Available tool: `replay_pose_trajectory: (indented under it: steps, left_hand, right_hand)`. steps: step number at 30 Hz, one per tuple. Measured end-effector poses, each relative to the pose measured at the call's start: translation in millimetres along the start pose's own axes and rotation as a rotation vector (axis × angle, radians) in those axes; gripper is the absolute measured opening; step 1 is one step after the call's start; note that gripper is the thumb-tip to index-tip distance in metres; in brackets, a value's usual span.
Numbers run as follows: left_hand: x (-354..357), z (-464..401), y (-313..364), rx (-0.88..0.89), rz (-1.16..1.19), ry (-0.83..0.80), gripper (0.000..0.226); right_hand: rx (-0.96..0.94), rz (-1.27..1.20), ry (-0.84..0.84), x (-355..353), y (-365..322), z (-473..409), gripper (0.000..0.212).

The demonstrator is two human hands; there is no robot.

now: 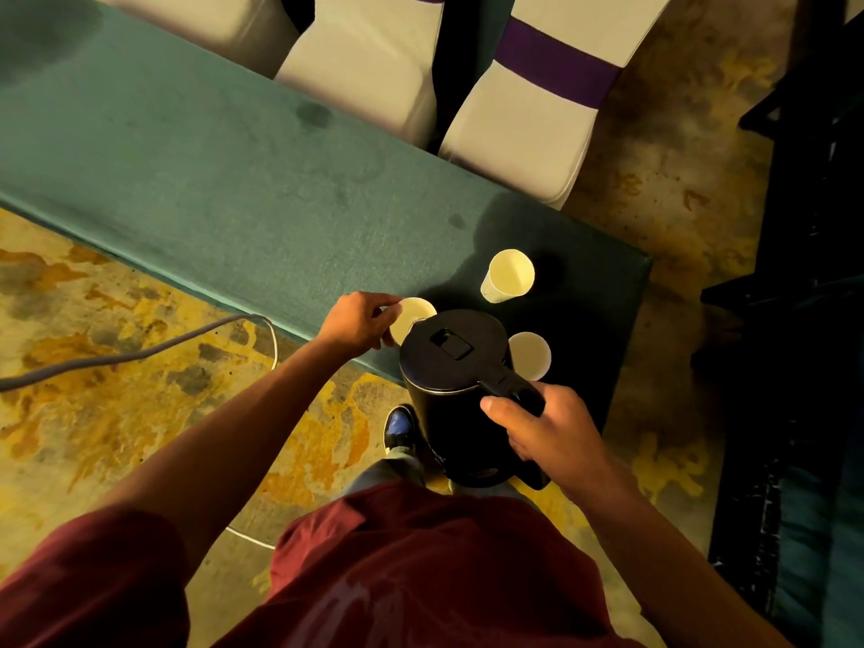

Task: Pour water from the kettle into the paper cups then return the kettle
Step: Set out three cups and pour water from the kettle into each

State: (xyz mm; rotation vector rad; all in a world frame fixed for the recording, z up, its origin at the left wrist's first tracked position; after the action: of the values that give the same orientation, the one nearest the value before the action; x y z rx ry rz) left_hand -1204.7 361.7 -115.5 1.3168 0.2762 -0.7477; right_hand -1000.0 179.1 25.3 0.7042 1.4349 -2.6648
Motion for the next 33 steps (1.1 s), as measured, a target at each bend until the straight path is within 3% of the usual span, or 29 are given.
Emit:
replay_pose_trajectory:
  steps: [4, 9, 16, 22, 33]
  left_hand:
    - [0, 0, 1, 0.006, -0.004, -0.009, 0.028]
    - [0, 1, 2, 0.002, -0.055, 0.000, 0.028]
    - [4, 6, 5, -0.008, -0.113, 0.042, 0.027]
    - [7, 10, 9, 0.027, -0.157, 0.075, 0.028]
    - [25, 14, 8, -0.092, -0.058, 0.146, 0.028]
  right_hand:
    - [-0.015, -0.057, 0.021, -4, -1, 2, 0.053]
    - [0.040, -0.259, 0.049, -10, 0, 7, 0.043]
    - [-0.043, -0.288, 0.052, -34, 15, 12, 0.052]
    - [-0.064, -0.328, 0.057, -65, 38, 16, 0.046]
    - [-0.028, -0.334, 0.148, -146, 92, 24, 0.035]
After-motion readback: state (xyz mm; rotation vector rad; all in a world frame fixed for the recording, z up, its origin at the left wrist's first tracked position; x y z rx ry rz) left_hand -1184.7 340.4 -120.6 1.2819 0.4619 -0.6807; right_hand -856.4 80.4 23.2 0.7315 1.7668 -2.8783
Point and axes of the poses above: each hand's wrist, its own z-axis away from the middle knuckle, its own x-axis out of the palm, y = z × x, the point moved 6 cm from there along -z, towards the middle knuckle, and after that the axes turned 13 degrees about y, right-handed, at the moved point
